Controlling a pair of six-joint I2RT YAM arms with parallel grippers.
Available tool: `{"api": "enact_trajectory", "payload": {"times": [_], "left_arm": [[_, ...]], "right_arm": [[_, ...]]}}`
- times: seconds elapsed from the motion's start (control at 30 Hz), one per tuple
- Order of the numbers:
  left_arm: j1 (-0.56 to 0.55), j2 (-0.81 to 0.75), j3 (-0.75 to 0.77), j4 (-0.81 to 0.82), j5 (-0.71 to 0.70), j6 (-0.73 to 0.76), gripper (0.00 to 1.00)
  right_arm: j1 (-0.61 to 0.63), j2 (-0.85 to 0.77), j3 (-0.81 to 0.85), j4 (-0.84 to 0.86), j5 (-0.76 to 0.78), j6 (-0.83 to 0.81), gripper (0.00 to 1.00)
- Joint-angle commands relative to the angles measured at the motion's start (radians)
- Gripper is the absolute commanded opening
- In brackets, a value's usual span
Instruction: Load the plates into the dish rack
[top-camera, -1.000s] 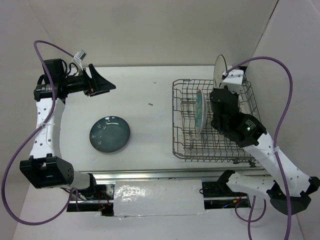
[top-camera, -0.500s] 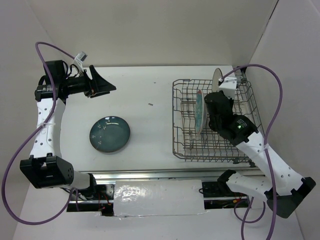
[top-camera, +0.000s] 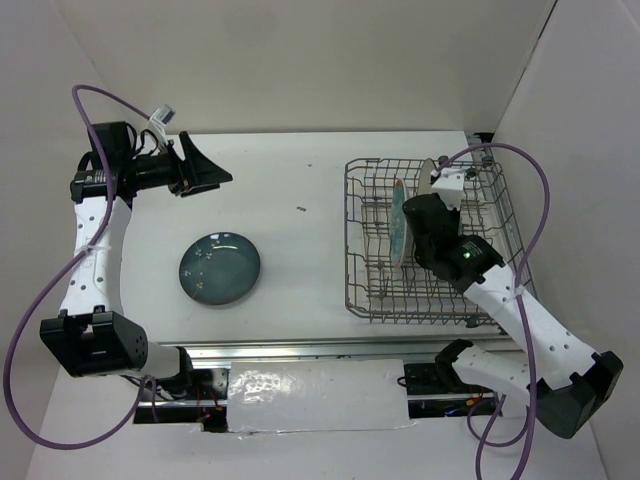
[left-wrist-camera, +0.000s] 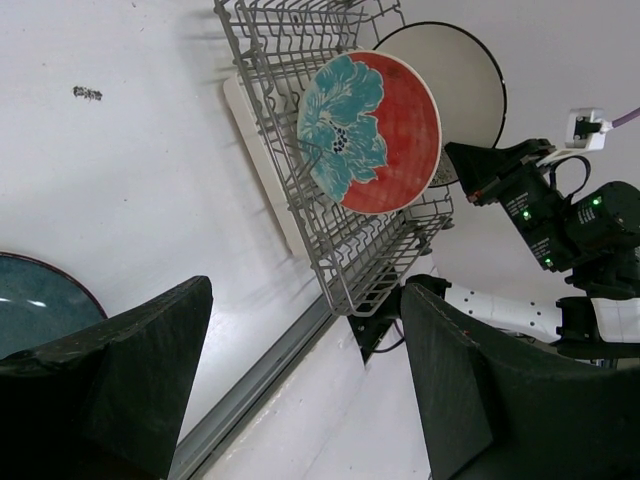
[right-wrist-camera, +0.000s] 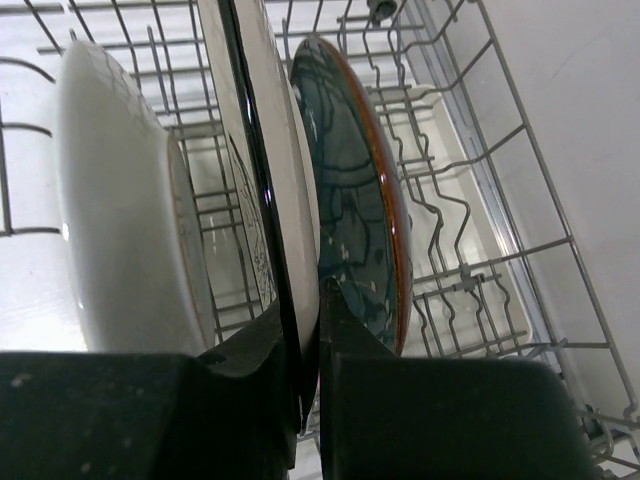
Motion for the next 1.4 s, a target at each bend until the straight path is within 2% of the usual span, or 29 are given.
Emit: {"api": "enact_trajectory", "payload": {"times": [0.0,1.03,1.17,1.2,1.37], "left_arm": [[0.002,-0.010,-0.005,0.011,0.012,0.029,0.88],[0.004,-0.014,0.015,-0.006,0.006,0.035,0.88],[0.002,-0.013,0.021,-0.008,0.009,0.032,0.88],[0.002,-0.016,0.022,-0.008,0.007,0.035,0.88],[0.002,-0.013,0.026,-0.011,0.007,0.037,0.88]], "right_arm": [[-0.015,-0.042,-0.007,0.077,0.044,0.040,0.00],[-0.095,0.001,-0.120,0.125,-0.091,0.044,0.00],[-0.104,0.010,-0.118,0.123,-0.106,0.043,0.08],[-0.106,0.010,-0.117,0.122,-0.112,0.041,0.16],[-0.109,0.009,-0.107,0.114,-0.116,0.043,0.28]]}}
